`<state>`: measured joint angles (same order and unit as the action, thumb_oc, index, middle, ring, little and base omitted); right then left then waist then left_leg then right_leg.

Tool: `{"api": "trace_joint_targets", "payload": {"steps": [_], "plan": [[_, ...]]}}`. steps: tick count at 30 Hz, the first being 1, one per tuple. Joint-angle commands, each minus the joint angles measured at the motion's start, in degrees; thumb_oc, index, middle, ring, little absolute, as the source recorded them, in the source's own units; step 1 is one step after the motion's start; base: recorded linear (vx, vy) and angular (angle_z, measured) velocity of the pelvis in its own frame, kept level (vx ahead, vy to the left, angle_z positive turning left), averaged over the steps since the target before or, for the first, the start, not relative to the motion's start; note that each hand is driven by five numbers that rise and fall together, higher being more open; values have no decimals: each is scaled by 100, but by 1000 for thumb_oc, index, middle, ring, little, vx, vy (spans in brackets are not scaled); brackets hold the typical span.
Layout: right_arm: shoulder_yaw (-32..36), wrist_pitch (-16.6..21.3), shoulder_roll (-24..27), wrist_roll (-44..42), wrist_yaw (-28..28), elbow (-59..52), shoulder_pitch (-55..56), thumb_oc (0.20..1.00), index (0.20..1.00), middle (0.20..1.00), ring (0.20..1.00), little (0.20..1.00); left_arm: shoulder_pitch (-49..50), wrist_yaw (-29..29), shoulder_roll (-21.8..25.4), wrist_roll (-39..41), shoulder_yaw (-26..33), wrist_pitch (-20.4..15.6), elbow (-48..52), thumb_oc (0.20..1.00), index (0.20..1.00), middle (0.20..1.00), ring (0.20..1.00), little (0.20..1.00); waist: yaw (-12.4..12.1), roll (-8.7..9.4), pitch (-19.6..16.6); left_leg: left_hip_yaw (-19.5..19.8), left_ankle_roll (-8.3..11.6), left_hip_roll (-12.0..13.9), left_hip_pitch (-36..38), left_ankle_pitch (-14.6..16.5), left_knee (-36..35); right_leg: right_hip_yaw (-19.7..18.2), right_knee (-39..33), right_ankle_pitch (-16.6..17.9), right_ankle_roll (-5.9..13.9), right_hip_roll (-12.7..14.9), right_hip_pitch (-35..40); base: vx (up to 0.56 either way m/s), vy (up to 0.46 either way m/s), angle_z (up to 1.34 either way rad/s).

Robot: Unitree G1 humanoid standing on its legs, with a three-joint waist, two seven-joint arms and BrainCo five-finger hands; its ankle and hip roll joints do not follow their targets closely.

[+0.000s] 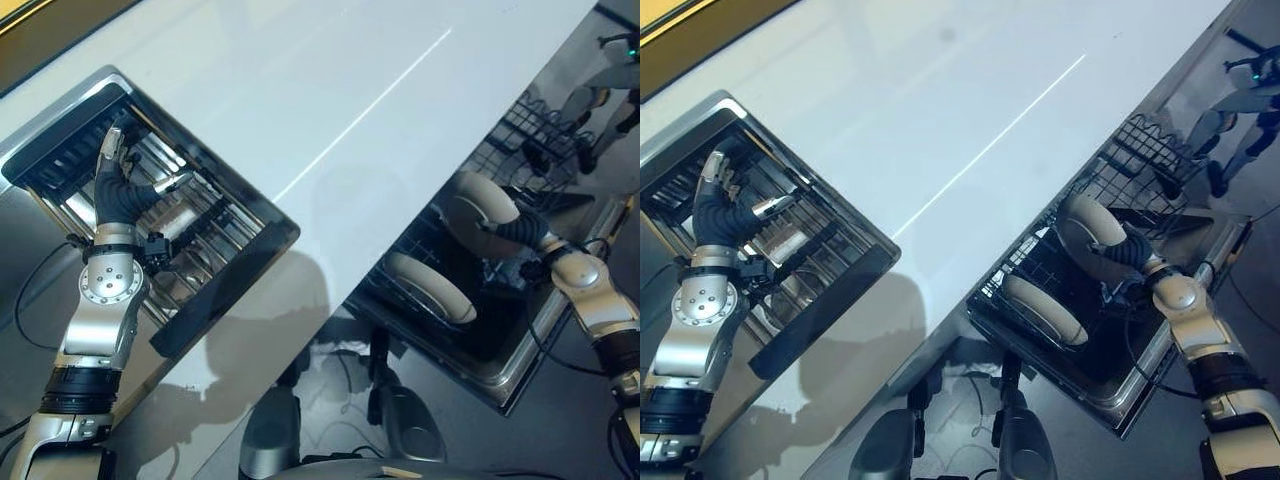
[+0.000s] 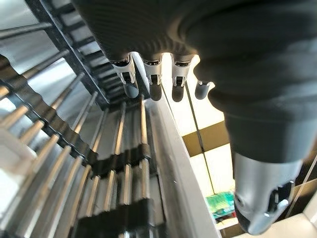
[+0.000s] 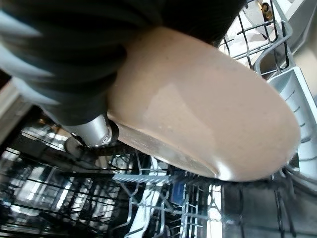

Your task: Pick up plates and place into dishwasher.

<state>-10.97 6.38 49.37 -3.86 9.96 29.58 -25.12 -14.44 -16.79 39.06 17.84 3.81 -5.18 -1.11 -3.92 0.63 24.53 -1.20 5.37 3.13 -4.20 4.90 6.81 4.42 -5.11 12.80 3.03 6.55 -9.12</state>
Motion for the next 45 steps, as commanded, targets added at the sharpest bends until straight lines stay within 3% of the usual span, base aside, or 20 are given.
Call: {"api": "trace_joint_targets", "payload": {"steps": [1,13,19,27,38,39,40,41,45], "plan": [[-374,356,415,104,-25,-3,-440,200,200,200,200,200,-344,-186,212,152,-92,-402,3,1000,1000,1000,1000,1000,-9,-146,-116,351,-265,-226,-621,-793,-321,108,877,-1111,216,164,344,0,0,0],[-820,141,265,-237,552,428,-759,200,200,200,200,200,-499,-283,171,163,-217,-484,-85,1000,1000,1000,1000,1000,6,-298,141,443,-280,-305,-794,-859,-270,93,1087,-1091,196,193,12,-4,2,2],[-1018,128,117,-242,186,966,-979,200,200,200,200,200,-694,-402,150,149,-327,-382,-79,1000,1000,1000,1000,1000,-8,-381,241,441,-281,-352,-880,-876,-207,144,1151,-1077,188,232,-92,-22,2,6],[-1118,-84,-160,-168,84,1295,-1220,200,200,200,200,200,-746,-474,44,115,-389,-362,27,1000,1000,1000,1000,1000,-2,-530,311,448,-289,-407,-933,-896,-183,142,1176,-1048,180,294,-179,-24,11,-2],[-1100,-86,-280,-33,-123,1356,-1281,206,206,206,206,206,-834,-603,-36,177,-487,-317,72,1000,1000,1000,1000,1000,83,-673,361,350,-284,-432,-945,-938,-219,113,1184,-996,195,355,-280,-36,30,1],[-1091,-108,-281,-46,-162,1343,-1273,341,341,341,341,341,-833,-606,-47,170,-486,-311,74,1000,1000,1000,1000,1000,89,-674,364,341,-284,-431,-942,-942,-219,111,1189,-992,194,355,-283,-42,14,1],[-1070,-111,-254,-55,-201,1351,-1295,777,777,777,777,777,-840,-602,-43,185,-486,-328,53,1000,1000,1000,1000,1000,102,-678,368,329,-282,-432,-936,-942,-226,108,1188,-988,196,354,-289,-36,6,0],[-1067,-119,-249,-56,-229,1344,-1290,1000,1000,1000,1000,1000,-834,-600,-38,192,-488,-340,54,1000,1000,1000,1000,1000,103,-682,370,330,-282,-432,-933,-944,-230,111,1190,-985,197,354,-290,-45,4,0],[-952,-170,-254,-132,-420,1186,-1216,1000,1000,1000,1000,1000,-734,-597,-75,159,-471,-362,143,1000,1000,1000,1000,1000,121,-686,353,325,-294,-440,-881,-937,-255,132,1196,-983,194,355,-269,-8,0,0]]}}
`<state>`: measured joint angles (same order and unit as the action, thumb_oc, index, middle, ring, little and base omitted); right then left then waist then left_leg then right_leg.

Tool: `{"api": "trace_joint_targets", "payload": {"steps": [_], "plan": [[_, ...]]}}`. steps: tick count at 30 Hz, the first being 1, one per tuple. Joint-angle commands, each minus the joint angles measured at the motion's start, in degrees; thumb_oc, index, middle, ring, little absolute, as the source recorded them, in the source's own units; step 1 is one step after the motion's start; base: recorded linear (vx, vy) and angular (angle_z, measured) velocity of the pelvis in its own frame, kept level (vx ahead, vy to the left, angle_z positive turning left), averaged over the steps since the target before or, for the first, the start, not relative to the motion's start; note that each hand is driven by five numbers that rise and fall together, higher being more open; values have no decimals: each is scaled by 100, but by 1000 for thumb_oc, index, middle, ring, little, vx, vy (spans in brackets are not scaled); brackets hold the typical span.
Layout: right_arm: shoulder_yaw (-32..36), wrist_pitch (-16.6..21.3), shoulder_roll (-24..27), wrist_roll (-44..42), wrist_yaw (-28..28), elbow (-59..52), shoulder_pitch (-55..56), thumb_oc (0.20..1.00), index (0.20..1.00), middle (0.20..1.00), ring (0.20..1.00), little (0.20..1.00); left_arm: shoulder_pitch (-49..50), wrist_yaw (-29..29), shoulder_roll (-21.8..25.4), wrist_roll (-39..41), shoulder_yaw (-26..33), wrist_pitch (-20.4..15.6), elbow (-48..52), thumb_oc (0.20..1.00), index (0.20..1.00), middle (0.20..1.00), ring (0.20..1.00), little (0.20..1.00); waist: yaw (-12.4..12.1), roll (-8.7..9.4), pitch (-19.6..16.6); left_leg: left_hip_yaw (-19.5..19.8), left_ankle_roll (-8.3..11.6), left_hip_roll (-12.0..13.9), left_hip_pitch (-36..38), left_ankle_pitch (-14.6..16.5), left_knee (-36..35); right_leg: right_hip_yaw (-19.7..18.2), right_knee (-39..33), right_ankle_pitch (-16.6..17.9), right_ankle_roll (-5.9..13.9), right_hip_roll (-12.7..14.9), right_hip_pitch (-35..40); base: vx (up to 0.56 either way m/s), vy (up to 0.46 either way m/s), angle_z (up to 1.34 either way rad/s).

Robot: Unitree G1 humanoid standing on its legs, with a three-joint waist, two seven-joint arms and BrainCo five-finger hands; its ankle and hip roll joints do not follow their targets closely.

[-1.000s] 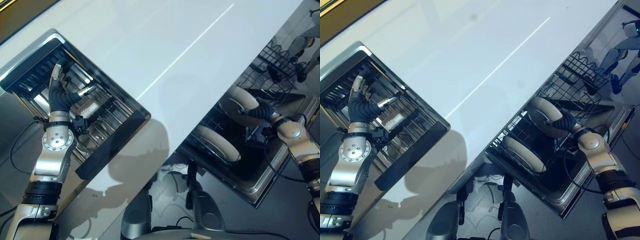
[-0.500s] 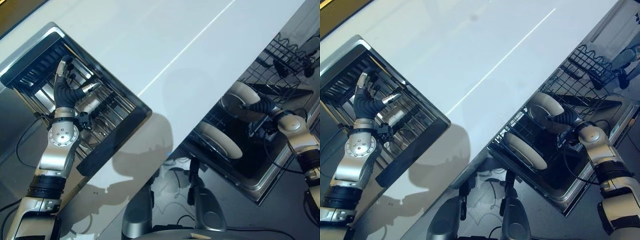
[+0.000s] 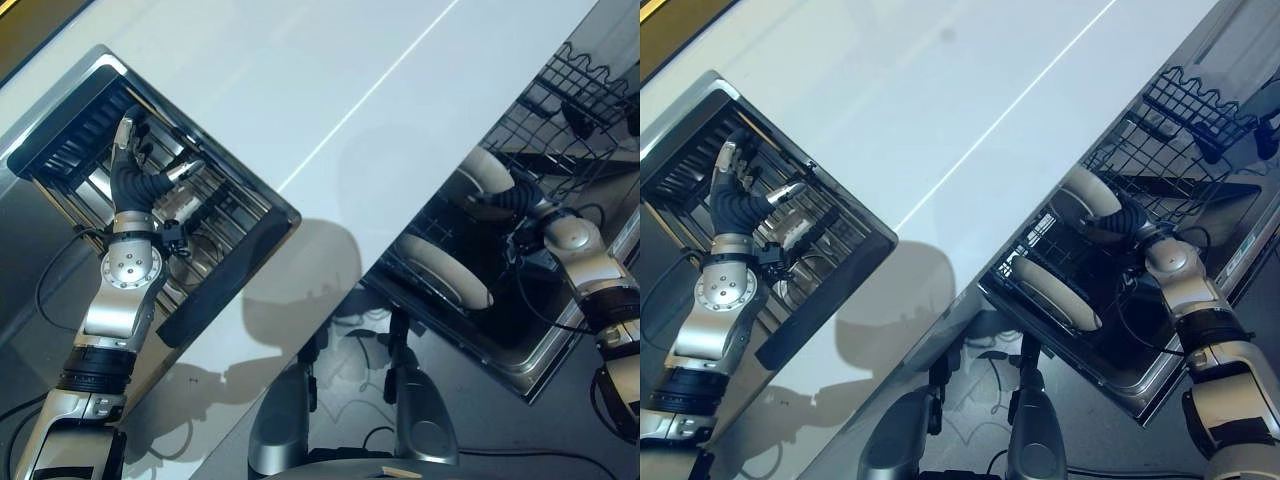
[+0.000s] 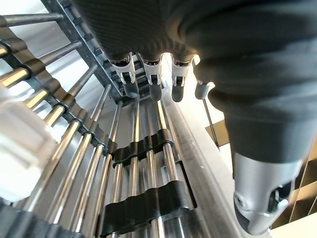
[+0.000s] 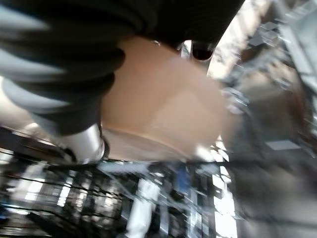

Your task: Pick up plates and place into dishwasher.

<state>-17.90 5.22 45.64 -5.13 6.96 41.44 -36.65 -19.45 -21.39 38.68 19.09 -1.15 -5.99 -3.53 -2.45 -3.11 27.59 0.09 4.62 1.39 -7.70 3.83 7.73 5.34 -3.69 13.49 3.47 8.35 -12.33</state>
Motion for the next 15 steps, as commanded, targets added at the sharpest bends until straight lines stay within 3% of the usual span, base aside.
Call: {"api": "trace_joint_targets", "payload": {"steps": [1,15], "plan": [[-199,-56,121,-12,-175,-54,-43,1000,1000,1000,1000,1000,-205,-129,-47,41,37,-291,398,1000,1000,1000,1000,1000,-17,-315,34,188,-219,-268,-511,-827,-354,46,1051,-1053,151,180,67,0,0,0],[813,-156,-73,231,-979,-1409,912,1000,1000,1000,1000,1000,167,-28,-221,-54,202,-357,445,1000,1000,1000,1000,1000,306,-222,-163,-13,-237,-160,-177,-752,-482,-95,990,-1029,170,122,254,-30,7,-4]]}}
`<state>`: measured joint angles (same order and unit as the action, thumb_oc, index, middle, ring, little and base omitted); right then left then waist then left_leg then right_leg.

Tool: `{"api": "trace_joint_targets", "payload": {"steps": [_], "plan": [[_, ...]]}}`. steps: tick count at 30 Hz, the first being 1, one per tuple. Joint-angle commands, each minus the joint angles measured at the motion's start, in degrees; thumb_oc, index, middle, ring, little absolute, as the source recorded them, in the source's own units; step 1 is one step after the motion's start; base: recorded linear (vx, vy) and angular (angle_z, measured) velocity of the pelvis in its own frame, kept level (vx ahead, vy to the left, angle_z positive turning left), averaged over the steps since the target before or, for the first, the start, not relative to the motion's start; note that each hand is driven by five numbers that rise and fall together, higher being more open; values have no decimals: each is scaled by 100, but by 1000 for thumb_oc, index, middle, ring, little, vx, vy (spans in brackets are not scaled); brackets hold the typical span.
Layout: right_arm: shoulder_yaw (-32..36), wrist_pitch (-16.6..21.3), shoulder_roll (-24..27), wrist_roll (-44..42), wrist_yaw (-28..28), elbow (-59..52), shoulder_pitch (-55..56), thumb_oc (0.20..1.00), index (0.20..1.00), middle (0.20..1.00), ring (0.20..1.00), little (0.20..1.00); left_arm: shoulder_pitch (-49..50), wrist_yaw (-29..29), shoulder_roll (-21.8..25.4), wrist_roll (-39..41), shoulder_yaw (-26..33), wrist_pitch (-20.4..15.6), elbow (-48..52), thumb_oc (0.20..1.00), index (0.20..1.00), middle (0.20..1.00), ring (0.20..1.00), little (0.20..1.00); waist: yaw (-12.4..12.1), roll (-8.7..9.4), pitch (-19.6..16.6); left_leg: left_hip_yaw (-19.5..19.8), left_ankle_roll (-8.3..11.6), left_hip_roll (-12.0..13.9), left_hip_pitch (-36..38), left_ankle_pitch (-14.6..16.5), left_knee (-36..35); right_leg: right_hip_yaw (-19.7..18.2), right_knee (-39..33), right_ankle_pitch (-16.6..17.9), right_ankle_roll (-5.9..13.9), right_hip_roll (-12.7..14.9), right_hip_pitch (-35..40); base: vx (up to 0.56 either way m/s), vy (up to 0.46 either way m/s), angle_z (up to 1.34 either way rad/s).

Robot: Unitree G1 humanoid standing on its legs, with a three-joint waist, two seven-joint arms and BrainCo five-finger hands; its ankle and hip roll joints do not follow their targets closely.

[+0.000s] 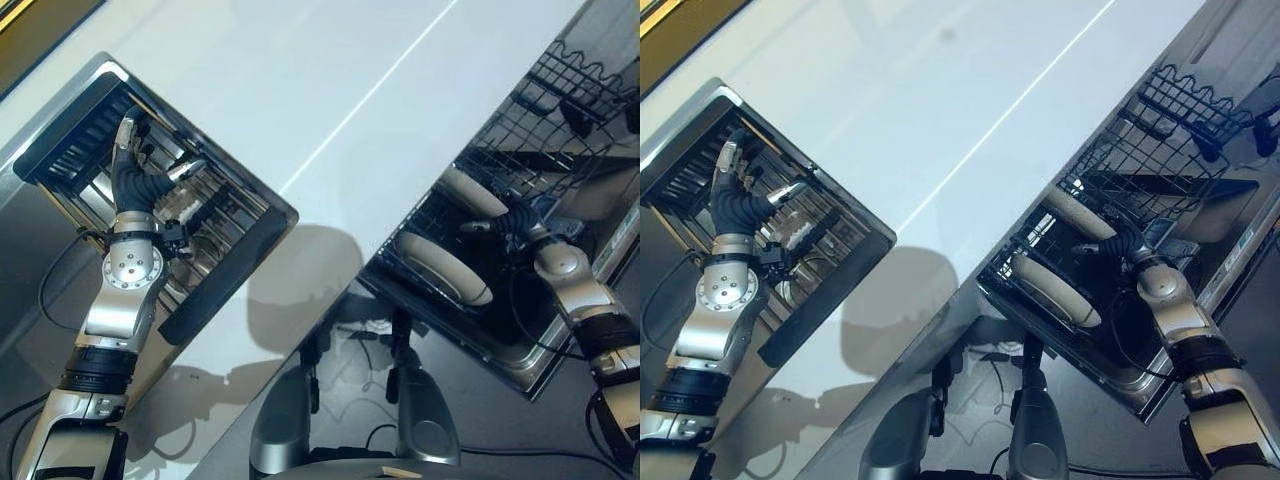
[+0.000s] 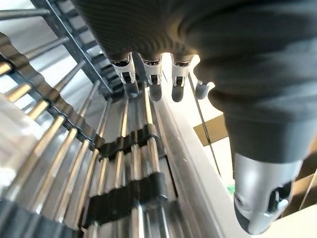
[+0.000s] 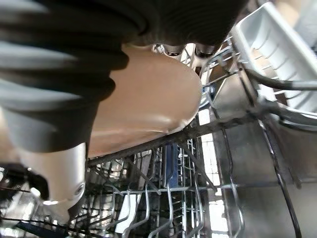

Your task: Pick up plates and place into dishwasher.

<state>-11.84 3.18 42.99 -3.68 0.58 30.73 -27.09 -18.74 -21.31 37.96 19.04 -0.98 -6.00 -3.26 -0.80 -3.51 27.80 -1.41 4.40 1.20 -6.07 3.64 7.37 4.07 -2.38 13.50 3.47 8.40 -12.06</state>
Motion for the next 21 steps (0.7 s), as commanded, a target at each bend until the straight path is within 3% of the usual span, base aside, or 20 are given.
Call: {"api": "trace_joint_targets", "payload": {"steps": [1,12,21], "plan": [[284,62,179,71,-436,-445,44,1000,1000,1000,1000,1000,125,-26,-155,-44,199,-360,411,1000,1000,1000,1000,1000,167,-172,-194,121,-216,-132,-313,-731,-468,13,841,-1021,177,111,243,-50,-5,-10],[1104,-38,-309,307,-1142,-1871,780,1000,1000,1000,1000,1000,544,5,-391,-160,351,-500,494,1000,1000,1000,1000,1000,394,-155,-321,3,-218,-57,-124,-723,-691,-132,683,-978,190,39,312,-52,4,-9],[1437,272,-935,-292,-1716,-2286,1197,1000,1000,1000,1000,1000,771,44,-805,-336,278,-597,495,1000,1000,1000,1000,1000,503,-260,-424,-18,-216,-42,-91,-691,-573,-239,818,-1075,127,-33,303,-17,40,-7]]}}
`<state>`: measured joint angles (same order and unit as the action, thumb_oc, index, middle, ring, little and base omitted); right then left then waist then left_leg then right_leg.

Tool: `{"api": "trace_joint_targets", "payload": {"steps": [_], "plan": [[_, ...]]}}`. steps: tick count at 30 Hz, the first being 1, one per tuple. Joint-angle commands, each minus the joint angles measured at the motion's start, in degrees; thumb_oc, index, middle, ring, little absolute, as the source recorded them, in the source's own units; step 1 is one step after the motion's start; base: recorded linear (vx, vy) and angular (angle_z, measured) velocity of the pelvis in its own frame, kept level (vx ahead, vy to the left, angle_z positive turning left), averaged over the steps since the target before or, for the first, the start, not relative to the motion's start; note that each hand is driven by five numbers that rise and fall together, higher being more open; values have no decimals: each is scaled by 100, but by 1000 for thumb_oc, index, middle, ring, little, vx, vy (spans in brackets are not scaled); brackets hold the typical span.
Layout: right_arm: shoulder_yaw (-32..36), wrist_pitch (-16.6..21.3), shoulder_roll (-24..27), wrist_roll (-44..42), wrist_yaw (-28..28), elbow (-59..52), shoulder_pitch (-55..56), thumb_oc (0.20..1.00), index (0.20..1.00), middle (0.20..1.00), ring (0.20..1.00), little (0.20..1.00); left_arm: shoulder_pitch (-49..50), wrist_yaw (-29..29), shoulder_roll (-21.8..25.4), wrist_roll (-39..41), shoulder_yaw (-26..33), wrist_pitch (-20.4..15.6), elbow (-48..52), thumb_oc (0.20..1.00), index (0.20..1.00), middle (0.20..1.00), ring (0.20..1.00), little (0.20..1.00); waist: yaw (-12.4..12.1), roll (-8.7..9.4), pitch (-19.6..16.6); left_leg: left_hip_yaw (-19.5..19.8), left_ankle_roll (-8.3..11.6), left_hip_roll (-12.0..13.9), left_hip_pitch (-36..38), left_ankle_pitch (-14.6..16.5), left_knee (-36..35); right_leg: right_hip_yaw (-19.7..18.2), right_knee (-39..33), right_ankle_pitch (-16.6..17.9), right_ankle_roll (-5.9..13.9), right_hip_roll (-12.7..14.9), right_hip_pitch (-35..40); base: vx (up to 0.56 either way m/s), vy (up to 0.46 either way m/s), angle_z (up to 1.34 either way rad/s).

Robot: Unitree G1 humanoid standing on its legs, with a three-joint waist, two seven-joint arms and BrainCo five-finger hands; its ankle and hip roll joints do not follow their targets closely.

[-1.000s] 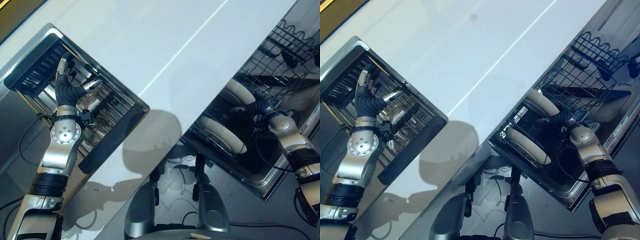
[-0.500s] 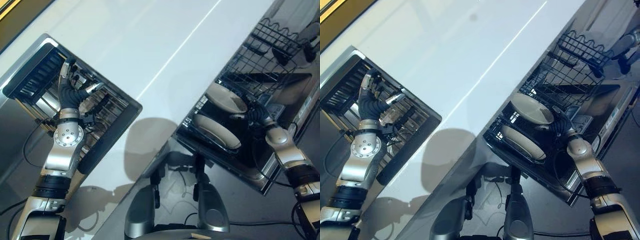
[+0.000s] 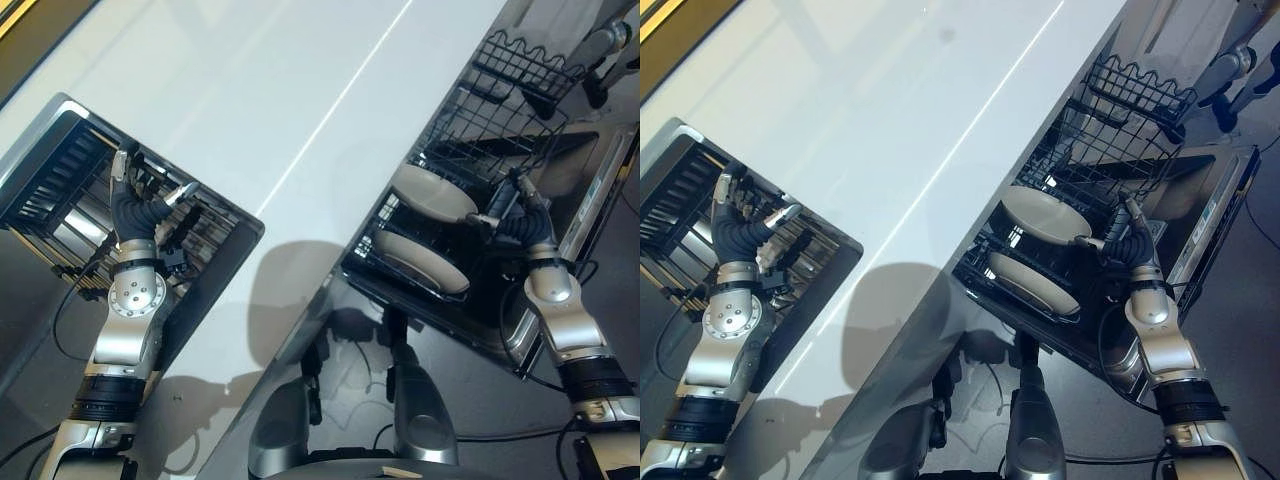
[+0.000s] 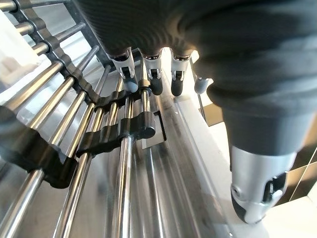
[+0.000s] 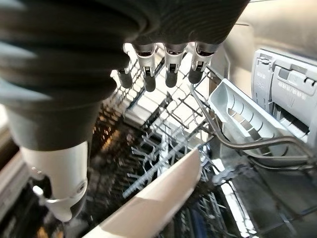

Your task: Pick up plates and place into dishwasher.

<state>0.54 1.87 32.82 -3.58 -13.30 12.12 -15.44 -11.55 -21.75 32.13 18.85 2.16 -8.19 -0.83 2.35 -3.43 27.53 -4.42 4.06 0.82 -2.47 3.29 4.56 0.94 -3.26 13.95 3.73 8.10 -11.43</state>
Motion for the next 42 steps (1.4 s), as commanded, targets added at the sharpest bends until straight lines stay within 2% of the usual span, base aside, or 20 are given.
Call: {"api": "trace_joint_targets", "payload": {"steps": [1,8,11,16,20,27,32,42], "plan": [[178,443,14,-390,-384,-407,51,1000,1000,1000,1000,1000,70,75,-267,-334,-64,-365,268,1000,1000,1000,1000,1000,190,-291,-394,280,-185,-4,-460,-652,-262,60,937,-1137,90,-8,229,14,89,-7],[11,713,-418,-1253,-766,-20,-31,1000,1000,1000,1000,1000,-9,-103,-479,-414,-369,-330,258,1000,1000,1000,1000,1000,211,-465,-240,250,-208,-50,-641,-632,-22,-5,1200,-1237,19,-9,46,-14,87,-3],[12,964,-586,-1643,-1337,301,-197,1000,1000,1000,1000,1000,-137,-200,-449,-366,-482,-274,269,1000,1000,1000,1000,1000,204,-588,-155,248,-233,-102,-766,-647,39,-20,1350,-1298,0,-2,-101,-41,83,-2],[63,1150,-707,-1628,-2207,474,-331,1000,1000,1000,1000,1000,-226,-343,-466,-271,-635,-243,347,1000,1000,1000,1000,1000,231,-847,-55,277,-272,-225,-898,-698,57,-42,1547,-1370,-12,49,-315,-20,115,1],[70,1044,-714,-1528,-2437,488,-397,1000,1000,1000,1000,1000,-179,-373,-496,-182,-699,-251,468,1000,1000,1000,1000,1000,246,-1027,-18,284,-293,-315,-902,-724,37,-56,1619,-1398,-8,124,-372,37,128,0],[248,1105,-691,-1440,-3021,576,-372,1000,1000,1000,1000,1000,-95,-396,-604,-80,-789,-220,580,1000,1000,1000,1000,1000,319,-1224,15,236,-319,-412,-911,-731,57,-149,1740,-1431,14,192,-470,54,99,0],[204,880,-671,-1610,-2539,664,-356,1000,1000,1000,1000,1000,9,-368,-666,-16,-832,-191,674,1000,1000,1000,1000,1000,311,-1310,47,236,-336,-451,-960,-720,155,-212,1828,-1437,28,267,-526,67,62,-1],[-8,863,-766,-2348,-1892,1264,-763,1000,1000,1000,1000,1000,-159,-345,-648,-18,-912,-42,736,1000,1000,1000,1000,1000,164,-1361,159,292,-359,-518,-1198,-757,290,-130,1995,-1441,17,304,-718,7,0,0]]}}
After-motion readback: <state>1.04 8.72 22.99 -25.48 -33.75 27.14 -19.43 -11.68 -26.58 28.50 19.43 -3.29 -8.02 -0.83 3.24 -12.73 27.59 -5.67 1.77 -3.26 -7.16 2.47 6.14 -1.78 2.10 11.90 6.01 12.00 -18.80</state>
